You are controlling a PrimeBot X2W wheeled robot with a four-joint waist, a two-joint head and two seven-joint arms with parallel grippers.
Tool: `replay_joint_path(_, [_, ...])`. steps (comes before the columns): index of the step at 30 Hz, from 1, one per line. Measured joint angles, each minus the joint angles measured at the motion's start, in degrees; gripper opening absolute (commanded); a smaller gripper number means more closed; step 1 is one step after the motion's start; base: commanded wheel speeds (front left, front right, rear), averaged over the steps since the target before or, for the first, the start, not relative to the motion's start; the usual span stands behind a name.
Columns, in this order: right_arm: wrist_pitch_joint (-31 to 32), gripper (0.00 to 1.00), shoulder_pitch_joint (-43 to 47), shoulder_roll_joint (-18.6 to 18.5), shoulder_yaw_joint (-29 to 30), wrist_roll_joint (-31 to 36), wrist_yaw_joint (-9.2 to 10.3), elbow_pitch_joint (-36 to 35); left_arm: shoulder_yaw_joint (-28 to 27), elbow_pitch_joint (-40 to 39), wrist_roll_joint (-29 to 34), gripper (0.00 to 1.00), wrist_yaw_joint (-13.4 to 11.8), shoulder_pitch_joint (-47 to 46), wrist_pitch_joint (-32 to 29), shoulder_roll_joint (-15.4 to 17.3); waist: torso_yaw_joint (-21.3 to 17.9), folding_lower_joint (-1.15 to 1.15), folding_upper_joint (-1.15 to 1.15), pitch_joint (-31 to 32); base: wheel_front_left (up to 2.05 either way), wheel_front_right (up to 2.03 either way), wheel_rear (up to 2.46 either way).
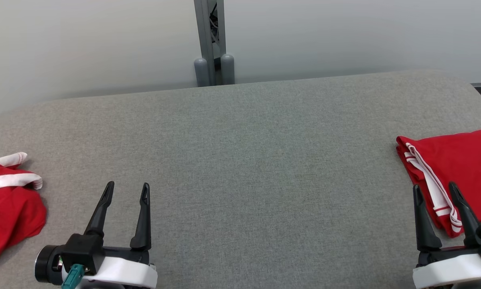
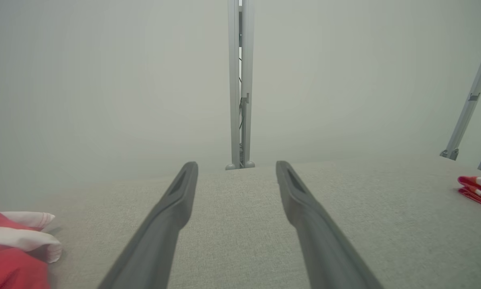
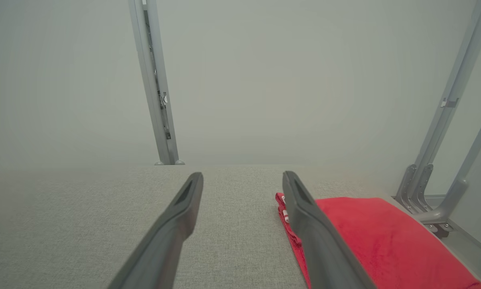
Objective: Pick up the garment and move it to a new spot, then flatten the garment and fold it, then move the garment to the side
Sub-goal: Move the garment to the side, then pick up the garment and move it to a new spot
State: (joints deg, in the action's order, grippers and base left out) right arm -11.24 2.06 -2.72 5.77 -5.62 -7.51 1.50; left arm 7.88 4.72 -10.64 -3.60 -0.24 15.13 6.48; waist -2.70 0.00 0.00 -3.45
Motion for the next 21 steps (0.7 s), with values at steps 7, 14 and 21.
replay_joint_path(7, [0.57, 1.00, 1.29, 0.01, -0.35, -0.43, 0.01, -0.58, -0.56, 0.83, -0.03, 1.00, 0.03, 0.99, 0.00, 0.15, 1.32, 0.00, 0.00, 1.38, 0.00, 0.00, 0.00])
replay_joint_path(14, [0.73, 1.00, 2.09, 0.01, -0.57, -0.60, 0.01, -1.13, -0.75, 0.99, -0.03, 1.00, 0.35, 0.97, 0.00, 0.15, 1.90, 0.00, 0.00, 1.83, 0.00, 0.00, 0.00])
replay_joint_path(21, [1.13, 1.00, 2.10, 0.01, -0.13, -0.76, 0.01, -1.71, -0.66, 0.94, 0.12, 1.00, 0.36, 0.86, 0.00, -0.13, 1.96, 0.00, 0.00, 1.64, 0.00, 0.00, 0.00])
